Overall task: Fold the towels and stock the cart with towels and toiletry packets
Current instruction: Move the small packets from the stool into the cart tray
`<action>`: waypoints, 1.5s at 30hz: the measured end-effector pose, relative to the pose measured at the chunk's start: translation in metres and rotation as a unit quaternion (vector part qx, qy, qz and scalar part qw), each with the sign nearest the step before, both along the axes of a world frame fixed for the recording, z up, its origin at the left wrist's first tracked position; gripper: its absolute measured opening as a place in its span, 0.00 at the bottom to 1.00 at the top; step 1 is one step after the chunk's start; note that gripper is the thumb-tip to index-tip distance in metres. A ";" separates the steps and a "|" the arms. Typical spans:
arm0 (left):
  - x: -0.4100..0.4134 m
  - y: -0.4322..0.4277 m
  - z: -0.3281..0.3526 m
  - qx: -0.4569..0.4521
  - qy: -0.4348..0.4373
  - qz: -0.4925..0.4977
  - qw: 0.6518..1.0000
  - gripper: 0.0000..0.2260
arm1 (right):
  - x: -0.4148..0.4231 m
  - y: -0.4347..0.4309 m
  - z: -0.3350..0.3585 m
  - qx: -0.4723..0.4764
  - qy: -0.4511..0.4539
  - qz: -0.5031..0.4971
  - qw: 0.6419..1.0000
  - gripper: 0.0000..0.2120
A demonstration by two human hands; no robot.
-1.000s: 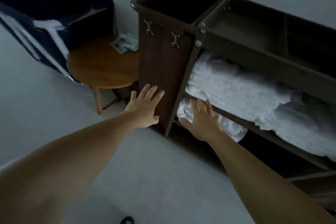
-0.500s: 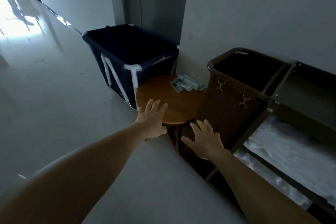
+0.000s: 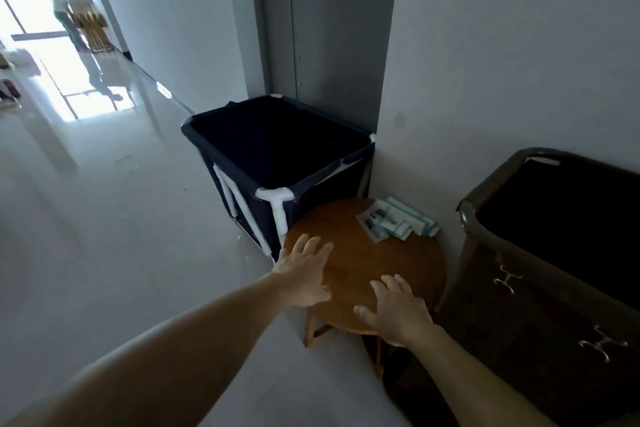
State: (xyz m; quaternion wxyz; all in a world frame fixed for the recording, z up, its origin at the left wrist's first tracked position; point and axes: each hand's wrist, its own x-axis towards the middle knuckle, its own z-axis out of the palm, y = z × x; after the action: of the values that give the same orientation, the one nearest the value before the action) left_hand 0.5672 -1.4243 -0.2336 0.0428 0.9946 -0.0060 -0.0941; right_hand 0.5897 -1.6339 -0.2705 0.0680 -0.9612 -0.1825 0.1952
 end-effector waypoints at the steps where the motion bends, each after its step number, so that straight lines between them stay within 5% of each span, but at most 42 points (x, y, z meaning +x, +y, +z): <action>1: 0.018 0.007 0.001 0.006 0.007 -0.003 1.000 0.43 | 0.017 0.008 0.000 0.002 0.004 0.003 1.000 0.38; 12: 0.201 0.059 -0.030 -0.075 0.048 -0.008 0.996 0.41 | 0.180 0.054 -0.007 -0.022 0.030 -0.044 0.998 0.38; 25: 0.404 0.106 -0.094 -0.152 0.199 -0.083 0.965 0.39 | 0.325 0.106 -0.063 -0.012 0.109 -0.235 0.966 0.32; 36: 0.498 0.077 -0.198 -0.237 0.279 0.025 0.930 0.33 | 0.461 0.088 -0.187 0.018 0.138 -0.253 0.957 0.17; 41: 0.510 0.063 -0.252 -0.334 0.288 0.147 0.885 0.20 | 0.493 0.087 -0.247 0.033 0.079 -0.247 0.965 0.11; 45: 0.505 0.051 -0.289 -0.360 0.298 0.211 0.858 0.21 | 0.496 0.086 -0.272 -0.012 0.055 -0.200 0.978 0.08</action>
State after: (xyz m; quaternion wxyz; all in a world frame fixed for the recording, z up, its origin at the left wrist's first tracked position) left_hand 1.0722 -1.3730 -0.5230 0.4167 0.8117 0.1837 -0.3657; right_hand 1.0855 -1.5474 -0.5424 0.1041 -0.9668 0.0202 0.2323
